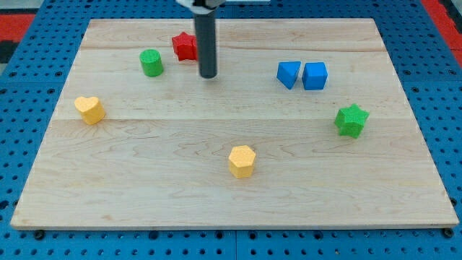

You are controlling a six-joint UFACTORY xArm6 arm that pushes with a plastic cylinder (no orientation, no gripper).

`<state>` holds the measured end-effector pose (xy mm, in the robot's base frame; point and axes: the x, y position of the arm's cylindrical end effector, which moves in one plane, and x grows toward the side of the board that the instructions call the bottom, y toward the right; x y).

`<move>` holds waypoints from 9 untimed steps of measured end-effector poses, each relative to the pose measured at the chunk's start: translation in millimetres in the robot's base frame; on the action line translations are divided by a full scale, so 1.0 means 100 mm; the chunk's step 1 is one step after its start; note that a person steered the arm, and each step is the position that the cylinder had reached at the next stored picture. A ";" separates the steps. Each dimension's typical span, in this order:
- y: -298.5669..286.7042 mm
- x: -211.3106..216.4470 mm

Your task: Move the green circle into the green star

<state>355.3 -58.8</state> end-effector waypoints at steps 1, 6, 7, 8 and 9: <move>-0.41 0.45; -1.26 -0.51; -1.09 -0.54; -0.74 -0.24; -0.57 0.17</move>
<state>372.5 -115.7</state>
